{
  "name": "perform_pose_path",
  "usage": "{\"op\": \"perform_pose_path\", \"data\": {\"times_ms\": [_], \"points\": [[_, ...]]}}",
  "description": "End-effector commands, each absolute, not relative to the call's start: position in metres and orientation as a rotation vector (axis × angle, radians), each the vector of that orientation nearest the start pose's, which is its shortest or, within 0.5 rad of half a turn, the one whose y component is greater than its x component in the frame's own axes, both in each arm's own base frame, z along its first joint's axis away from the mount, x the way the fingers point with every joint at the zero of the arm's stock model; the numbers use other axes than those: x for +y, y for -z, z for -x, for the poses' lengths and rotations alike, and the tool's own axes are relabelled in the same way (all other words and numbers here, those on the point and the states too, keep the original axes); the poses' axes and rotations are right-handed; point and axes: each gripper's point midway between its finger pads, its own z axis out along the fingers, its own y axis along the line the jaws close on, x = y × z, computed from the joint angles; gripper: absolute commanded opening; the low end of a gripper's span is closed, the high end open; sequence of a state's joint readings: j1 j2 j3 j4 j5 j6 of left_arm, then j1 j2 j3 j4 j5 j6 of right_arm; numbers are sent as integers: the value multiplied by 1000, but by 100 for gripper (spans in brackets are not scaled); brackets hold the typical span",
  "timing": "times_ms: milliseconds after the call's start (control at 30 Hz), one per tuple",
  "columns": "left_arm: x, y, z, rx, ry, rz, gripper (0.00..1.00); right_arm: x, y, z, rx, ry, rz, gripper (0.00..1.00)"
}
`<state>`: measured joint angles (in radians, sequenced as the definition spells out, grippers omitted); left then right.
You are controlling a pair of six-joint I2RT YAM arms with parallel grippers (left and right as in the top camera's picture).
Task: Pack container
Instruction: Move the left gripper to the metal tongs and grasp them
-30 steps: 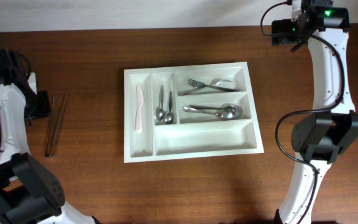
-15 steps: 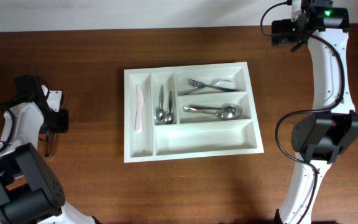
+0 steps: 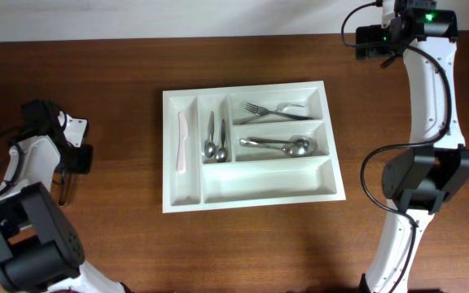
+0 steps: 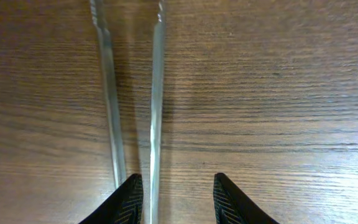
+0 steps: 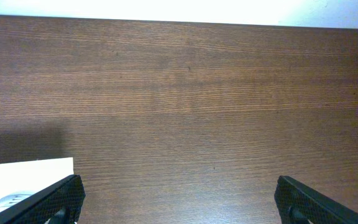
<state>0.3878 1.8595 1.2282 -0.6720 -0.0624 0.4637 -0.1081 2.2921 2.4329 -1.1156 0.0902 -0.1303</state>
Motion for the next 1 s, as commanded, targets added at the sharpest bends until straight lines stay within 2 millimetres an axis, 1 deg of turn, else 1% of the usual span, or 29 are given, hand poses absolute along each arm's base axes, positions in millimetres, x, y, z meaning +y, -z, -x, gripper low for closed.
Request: {"op": "perform_pose_path", "data": {"times_ms": [0,333,433,600,667,700,733,767,833,867,967], "points": [[156,-15,-357,2948,-209,-169,39,-81,-212,-561,2530,222,-35,99],[161,-12,-369,2905,-239,-197,40,-81,-212,-561,2530,222,-35,99],[160,-6,-367,2919,-233,-223,40,-81,-212,-561,2531,222,-35,99],[158,10,-362,2962,-205,-235,40,-81,-212,-561,2530,222,-35,99],[158,11,-362,2963,-205,-235,40,-81,-212,-561,2530,222,-35,99],[159,11,-363,2959,-207,-235,38,-81,-212,-561,2531,222,-35,99],[159,11,-364,2957,-209,-235,30,-81,-212,-561,2531,222,-35,99],[159,11,-363,2958,-213,-234,19,-81,-212,-561,2531,222,-35,99],[166,9,-362,2968,-271,-225,3,-81,-212,-561,2530,222,-35,99],[172,5,-362,2972,-315,-217,2,-81,-212,-561,2531,222,-35,99],[182,-10,-368,2951,-392,-203,2,-81,-212,-561,2531,222,-35,99]]}}
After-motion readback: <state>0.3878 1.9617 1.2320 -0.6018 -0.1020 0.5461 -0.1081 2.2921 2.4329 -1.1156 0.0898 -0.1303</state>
